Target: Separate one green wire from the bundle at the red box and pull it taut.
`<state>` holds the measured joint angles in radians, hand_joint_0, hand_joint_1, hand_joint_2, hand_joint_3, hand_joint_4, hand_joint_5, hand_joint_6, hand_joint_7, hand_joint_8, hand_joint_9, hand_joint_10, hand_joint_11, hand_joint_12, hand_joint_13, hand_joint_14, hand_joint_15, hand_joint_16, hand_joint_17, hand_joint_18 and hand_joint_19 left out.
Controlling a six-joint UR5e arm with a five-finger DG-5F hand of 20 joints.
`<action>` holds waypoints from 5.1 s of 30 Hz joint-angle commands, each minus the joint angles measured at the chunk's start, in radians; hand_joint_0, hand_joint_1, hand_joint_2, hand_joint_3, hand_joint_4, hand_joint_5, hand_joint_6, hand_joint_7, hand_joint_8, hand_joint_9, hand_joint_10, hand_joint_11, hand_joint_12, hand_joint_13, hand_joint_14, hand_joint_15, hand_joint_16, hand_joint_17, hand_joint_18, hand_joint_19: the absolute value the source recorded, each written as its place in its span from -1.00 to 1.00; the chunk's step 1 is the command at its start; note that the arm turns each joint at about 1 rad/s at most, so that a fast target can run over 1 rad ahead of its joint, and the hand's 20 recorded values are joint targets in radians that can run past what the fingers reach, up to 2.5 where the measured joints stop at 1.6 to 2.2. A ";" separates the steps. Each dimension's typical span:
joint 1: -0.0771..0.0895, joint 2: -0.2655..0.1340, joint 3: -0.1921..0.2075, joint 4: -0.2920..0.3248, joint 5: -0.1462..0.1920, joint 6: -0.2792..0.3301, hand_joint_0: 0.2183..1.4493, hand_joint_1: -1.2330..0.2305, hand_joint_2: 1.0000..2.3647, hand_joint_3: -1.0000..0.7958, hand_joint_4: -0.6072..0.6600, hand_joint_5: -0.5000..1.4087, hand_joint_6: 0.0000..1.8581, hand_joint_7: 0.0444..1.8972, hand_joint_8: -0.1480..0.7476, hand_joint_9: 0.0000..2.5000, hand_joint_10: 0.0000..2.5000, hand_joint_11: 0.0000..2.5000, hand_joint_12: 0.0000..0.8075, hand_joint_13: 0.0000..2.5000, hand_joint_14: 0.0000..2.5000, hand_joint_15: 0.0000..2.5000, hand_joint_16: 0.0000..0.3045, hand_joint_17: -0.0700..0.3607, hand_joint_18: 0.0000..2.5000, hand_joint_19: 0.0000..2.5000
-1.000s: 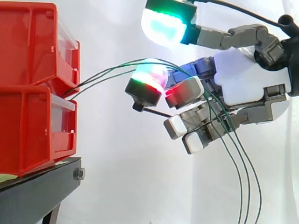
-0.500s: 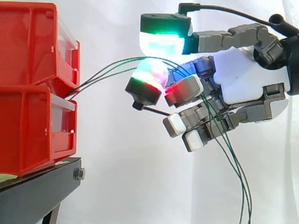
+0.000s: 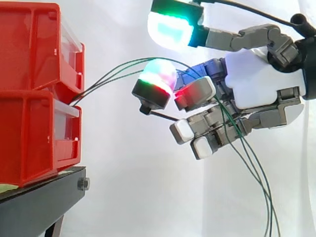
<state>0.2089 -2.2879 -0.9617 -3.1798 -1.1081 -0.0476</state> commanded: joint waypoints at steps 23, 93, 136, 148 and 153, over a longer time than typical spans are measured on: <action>0.000 -0.001 0.008 -0.011 0.001 0.000 -0.46 -0.20 -1.00 -0.44 0.09 -0.65 -0.04 0.07 -0.10 -0.03 -0.99 0.10 0.00 -0.24 -0.98 -0.40 -0.67 -0.15 -0.34 -0.43; -0.009 -0.001 0.008 -0.031 -0.001 -0.006 -0.37 -0.59 -1.00 -0.44 0.06 -0.65 -0.05 0.03 -0.13 -0.08 -0.99 0.08 -0.05 -0.29 -0.98 -0.43 -0.69 -0.18 -0.37 -0.50; -0.031 -0.001 -0.080 -0.002 0.014 0.028 -0.37 -0.25 -1.00 -0.43 0.09 -0.66 -0.09 0.02 -0.12 -0.01 -0.99 0.11 -0.08 -0.06 -0.98 -0.26 -0.68 -0.16 -0.31 -0.43; -0.031 -0.001 -0.058 -0.006 0.017 0.025 -0.54 -0.25 -1.00 -0.44 0.12 -0.66 -0.07 -0.01 -0.06 -0.04 -0.99 0.08 0.01 -0.13 -0.98 -0.29 -0.65 -0.12 -0.29 -0.46; -0.036 -0.001 0.032 -0.106 0.016 -0.025 -0.55 -0.02 -1.00 -0.44 0.12 -0.65 -0.09 0.02 -0.05 -0.02 -0.99 0.09 0.01 -0.12 -0.98 -0.29 -0.65 -0.11 -0.30 -0.44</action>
<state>0.1762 -2.2889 -0.9951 -3.2054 -1.0916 -0.0376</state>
